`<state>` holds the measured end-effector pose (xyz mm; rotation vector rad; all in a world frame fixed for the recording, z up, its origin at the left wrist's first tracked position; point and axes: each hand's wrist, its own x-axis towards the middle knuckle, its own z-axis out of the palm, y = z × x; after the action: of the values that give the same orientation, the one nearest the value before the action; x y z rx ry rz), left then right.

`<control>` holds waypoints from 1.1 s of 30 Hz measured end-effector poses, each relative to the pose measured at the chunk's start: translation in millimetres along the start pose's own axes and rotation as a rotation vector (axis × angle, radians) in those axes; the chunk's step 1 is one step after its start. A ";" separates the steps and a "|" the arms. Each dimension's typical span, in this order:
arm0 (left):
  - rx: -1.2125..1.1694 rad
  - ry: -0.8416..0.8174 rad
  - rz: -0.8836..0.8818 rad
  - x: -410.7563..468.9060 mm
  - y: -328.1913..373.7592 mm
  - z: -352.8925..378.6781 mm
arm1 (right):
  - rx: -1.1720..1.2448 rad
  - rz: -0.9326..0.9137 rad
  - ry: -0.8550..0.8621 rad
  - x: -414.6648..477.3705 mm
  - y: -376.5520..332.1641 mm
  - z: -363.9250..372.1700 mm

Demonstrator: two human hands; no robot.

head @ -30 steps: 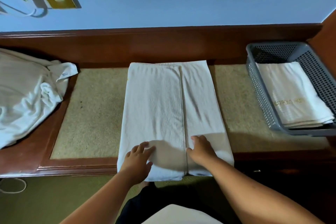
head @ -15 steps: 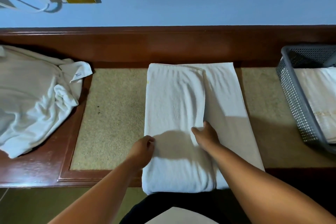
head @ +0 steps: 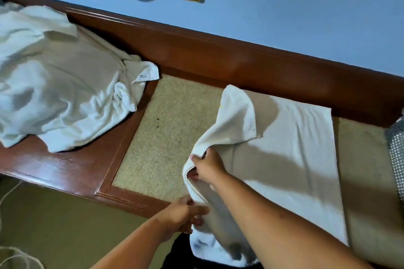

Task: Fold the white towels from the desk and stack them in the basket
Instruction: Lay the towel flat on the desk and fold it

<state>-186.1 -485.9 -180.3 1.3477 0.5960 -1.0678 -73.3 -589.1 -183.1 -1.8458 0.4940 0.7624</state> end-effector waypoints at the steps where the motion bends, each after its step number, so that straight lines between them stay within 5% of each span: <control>1: -0.017 0.063 0.027 -1.6 -0.3 3.2 | 0.096 0.052 -0.047 2.7 -4.8 15.1; 5: -0.020 0.619 0.067 6.1 1.4 4.4 | 0.243 0.083 -0.114 9.7 -21.2 52.1; 8: -0.043 0.812 0.047 3.7 -2.7 -22.5 | 0.259 0.101 -0.011 18.8 -30.2 69.2; 14: 0.099 0.865 0.115 -8.5 -7.7 -80.9 | 0.556 0.290 0.047 62.9 -49.0 72.5; 19: 0.280 0.833 0.103 -3.3 -21.8 -99.1 | 0.441 0.328 0.341 93.0 -71.6 86.3; 24: 0.304 0.883 0.126 -6.0 -24.5 -115.9 | 0.332 0.072 0.297 103.0 -100.3 128.2; 28: 0.333 0.997 0.089 -10.8 -35.1 -149.3 | -0.101 -0.116 0.138 106.6 -113.6 145.8; 33: 0.332 1.022 0.070 -10.6 -34.6 -153.3 | -0.281 -0.232 -0.032 107.8 -121.2 137.8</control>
<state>-186.5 -332.5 -215.8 2.1850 1.1229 -0.3505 43.7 -414.1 -215.0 -2.1024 0.1515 0.7293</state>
